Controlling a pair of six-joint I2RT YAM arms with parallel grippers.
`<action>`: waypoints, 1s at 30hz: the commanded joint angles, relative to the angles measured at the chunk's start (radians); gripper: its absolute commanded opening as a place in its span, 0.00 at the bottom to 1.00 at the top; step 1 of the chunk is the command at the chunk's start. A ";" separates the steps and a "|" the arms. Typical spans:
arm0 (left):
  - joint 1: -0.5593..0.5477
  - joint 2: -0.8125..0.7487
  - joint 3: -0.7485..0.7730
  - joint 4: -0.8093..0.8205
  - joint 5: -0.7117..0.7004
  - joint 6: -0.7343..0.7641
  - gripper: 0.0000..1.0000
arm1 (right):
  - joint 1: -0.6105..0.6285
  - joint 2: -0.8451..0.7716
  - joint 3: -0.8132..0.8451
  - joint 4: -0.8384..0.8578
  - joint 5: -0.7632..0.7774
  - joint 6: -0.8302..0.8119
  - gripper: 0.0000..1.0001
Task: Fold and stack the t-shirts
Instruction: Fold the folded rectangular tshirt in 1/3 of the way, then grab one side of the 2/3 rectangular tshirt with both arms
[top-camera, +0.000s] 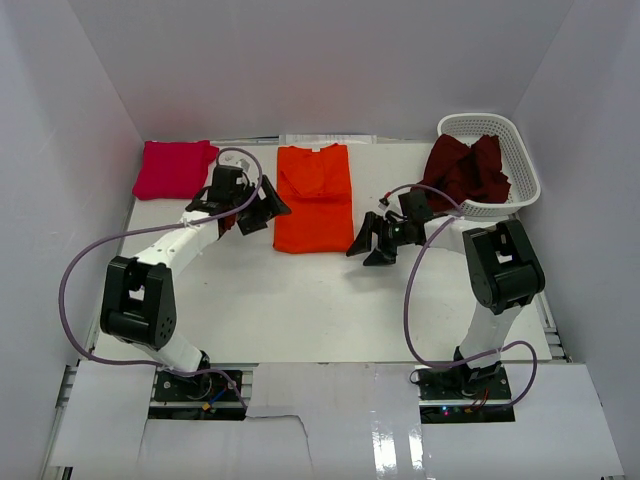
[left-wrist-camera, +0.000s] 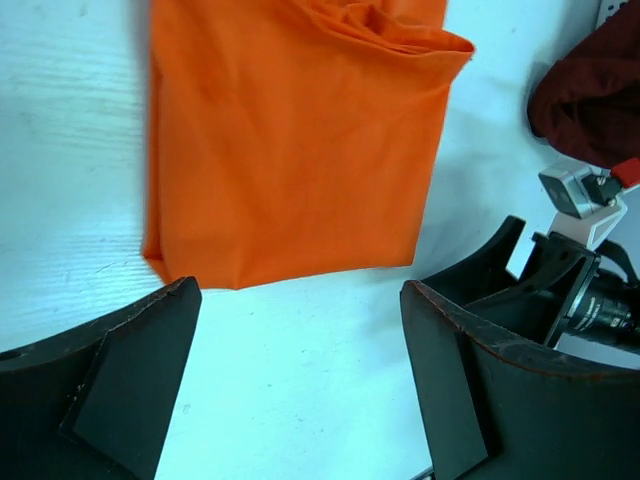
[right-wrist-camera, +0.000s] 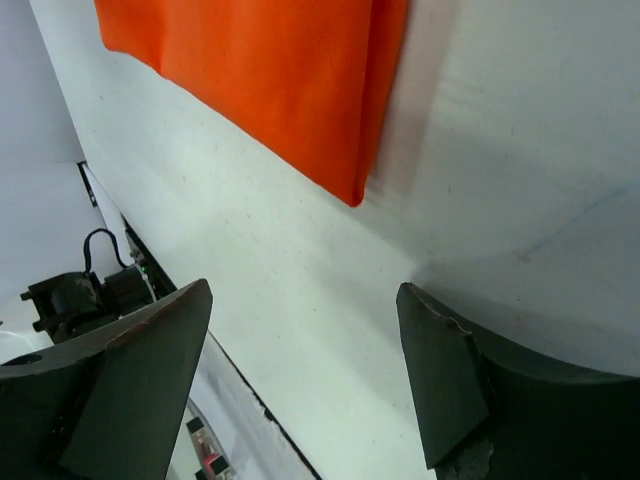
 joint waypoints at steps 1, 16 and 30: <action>0.038 -0.028 -0.068 0.018 0.102 -0.047 0.92 | 0.006 -0.041 -0.027 0.057 -0.060 0.037 0.80; 0.058 -0.027 -0.181 0.080 0.125 -0.126 0.92 | 0.009 0.080 -0.103 0.410 0.019 0.287 0.64; 0.058 -0.016 -0.256 0.072 0.030 -0.221 0.90 | 0.009 0.106 -0.076 0.458 0.114 0.292 0.50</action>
